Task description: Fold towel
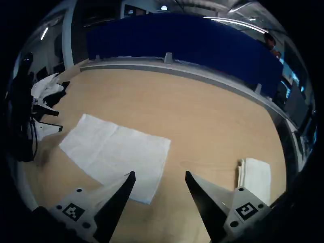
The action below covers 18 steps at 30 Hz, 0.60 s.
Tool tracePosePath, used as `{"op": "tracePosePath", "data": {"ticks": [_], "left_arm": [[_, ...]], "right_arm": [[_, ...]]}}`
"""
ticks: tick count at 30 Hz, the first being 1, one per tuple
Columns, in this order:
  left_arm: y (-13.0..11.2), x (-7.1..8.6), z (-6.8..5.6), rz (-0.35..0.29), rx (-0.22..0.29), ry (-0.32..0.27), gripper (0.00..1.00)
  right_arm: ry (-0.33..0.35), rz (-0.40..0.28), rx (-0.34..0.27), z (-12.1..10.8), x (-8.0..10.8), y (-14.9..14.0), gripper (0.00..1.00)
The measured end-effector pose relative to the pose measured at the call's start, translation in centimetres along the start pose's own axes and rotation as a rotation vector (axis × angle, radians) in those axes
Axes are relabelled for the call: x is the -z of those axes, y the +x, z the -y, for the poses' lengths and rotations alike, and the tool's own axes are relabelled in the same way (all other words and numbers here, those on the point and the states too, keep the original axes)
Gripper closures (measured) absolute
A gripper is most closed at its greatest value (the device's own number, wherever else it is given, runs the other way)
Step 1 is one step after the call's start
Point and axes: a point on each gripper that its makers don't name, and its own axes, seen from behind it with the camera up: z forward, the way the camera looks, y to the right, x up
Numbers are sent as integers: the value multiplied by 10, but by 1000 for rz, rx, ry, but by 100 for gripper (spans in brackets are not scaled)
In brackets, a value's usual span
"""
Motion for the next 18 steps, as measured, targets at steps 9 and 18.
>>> {"op": "tracePosePath", "data": {"ticks": [9,18], "left_arm": [[-14,11,8,-2,57,33,2],[-33,36,23,-12,161,88,2]], "right_arm": [[37,14,30,7,3,-6,5],[124,55,128,20,4,-19,5]]}}
